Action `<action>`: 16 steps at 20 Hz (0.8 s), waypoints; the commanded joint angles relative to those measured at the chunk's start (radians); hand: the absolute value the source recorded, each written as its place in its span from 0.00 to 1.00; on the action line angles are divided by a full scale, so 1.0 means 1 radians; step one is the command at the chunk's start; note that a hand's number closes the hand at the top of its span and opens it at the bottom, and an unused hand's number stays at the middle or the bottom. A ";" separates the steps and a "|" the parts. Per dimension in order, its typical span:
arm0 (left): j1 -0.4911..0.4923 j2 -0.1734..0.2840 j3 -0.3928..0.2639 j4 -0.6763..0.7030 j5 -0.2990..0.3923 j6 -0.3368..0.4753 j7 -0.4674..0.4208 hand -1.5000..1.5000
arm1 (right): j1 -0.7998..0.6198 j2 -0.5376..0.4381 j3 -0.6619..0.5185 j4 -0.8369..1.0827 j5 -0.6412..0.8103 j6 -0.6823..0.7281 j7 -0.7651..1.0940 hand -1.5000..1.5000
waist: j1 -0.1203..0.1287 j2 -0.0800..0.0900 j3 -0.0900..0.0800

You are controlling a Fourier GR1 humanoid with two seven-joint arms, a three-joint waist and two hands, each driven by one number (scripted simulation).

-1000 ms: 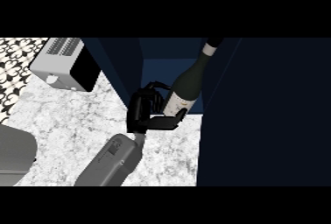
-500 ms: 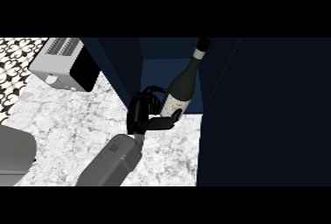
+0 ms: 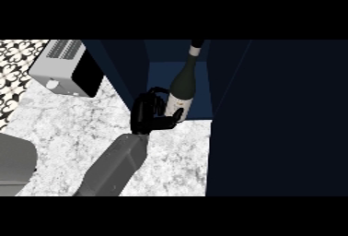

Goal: Pick up the wine, place it into the cabinet and close the cabinet

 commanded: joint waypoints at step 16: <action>-0.228 0.000 -0.082 0.217 0.245 -0.020 -0.038 1.00 | 0.030 0.041 0.069 0.051 0.064 0.007 -0.070 0.00 | -0.019 0.004 0.000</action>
